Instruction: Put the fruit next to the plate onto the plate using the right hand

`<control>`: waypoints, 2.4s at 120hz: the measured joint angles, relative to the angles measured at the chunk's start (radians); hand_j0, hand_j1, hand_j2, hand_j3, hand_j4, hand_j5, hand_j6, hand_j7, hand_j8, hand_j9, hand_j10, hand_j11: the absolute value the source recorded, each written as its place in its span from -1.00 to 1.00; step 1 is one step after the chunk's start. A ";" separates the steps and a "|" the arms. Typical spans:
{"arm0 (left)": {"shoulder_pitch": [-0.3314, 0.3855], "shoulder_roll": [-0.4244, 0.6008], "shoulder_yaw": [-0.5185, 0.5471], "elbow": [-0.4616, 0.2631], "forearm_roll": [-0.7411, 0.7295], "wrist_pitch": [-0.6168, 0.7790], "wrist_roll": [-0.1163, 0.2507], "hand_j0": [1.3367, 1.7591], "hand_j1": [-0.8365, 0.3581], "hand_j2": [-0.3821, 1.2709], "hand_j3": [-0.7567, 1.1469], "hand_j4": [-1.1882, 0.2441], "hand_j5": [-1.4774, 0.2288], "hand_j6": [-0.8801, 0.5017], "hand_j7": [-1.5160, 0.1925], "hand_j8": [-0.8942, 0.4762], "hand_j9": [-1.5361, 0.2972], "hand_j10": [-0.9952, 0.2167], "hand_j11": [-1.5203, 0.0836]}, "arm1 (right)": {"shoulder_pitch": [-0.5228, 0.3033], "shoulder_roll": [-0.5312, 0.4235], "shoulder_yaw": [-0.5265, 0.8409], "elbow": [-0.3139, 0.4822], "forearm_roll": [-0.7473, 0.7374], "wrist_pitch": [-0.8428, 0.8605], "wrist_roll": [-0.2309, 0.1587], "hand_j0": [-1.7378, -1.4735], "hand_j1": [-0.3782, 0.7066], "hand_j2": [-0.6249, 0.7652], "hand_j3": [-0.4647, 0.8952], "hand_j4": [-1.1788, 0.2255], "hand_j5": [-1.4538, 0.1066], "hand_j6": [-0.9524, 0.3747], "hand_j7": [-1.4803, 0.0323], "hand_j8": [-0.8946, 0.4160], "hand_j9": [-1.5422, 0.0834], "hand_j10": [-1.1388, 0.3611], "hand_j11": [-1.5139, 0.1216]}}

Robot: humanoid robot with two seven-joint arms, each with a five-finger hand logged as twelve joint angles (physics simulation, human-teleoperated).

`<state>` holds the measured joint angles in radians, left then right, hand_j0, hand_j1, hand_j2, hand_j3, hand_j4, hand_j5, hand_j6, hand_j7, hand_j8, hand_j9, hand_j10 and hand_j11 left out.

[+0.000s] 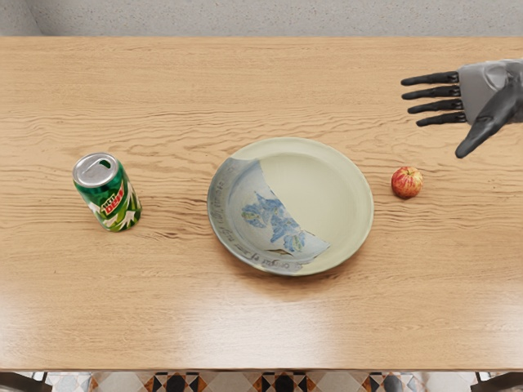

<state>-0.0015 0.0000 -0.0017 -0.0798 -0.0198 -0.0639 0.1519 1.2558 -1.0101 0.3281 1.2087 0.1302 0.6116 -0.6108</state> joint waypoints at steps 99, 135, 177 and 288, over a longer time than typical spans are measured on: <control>0.000 0.000 0.000 0.000 0.000 0.000 0.000 0.52 0.96 -0.53 -0.21 0.64 0.72 0.26 0.76 0.29 0.66 0.62 0.88 | 0.571 0.521 -1.055 0.288 -0.383 -0.911 0.000 -0.40 -0.84 -0.11 -0.32 0.61 0.78 0.36 0.88 0.29 0.82 0.45 0.77; 0.000 0.000 0.000 0.000 0.000 0.000 0.000 0.52 0.97 -0.54 -0.21 0.64 0.72 0.26 0.76 0.29 0.66 0.63 0.88 | 0.434 0.510 -0.991 0.155 -0.391 -1.074 0.000 -0.40 -0.68 -0.14 -0.32 0.50 0.66 0.25 0.75 0.18 0.70 0.35 0.66; 0.000 0.000 0.000 0.000 0.000 0.000 0.000 0.52 0.96 -0.53 -0.21 0.64 0.72 0.26 0.76 0.29 0.66 0.63 0.88 | 0.287 0.574 -0.899 0.100 -0.415 -1.089 0.000 -0.40 -0.60 -0.14 -0.32 0.46 0.60 0.20 0.69 0.13 0.65 0.31 0.60; 0.000 0.000 0.000 0.000 0.000 0.000 0.000 0.52 0.97 -0.54 -0.21 0.64 0.72 0.26 0.76 0.29 0.66 0.63 0.88 | 0.208 0.647 -0.913 -0.022 -0.480 -1.136 0.000 -0.40 -0.37 -0.17 -0.32 0.31 0.43 0.04 0.51 -0.03 0.48 0.17 0.44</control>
<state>-0.0015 0.0000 -0.0016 -0.0798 -0.0198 -0.0638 0.1519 1.4638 -0.3635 -0.5846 1.1870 -0.3497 -0.5247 -0.6109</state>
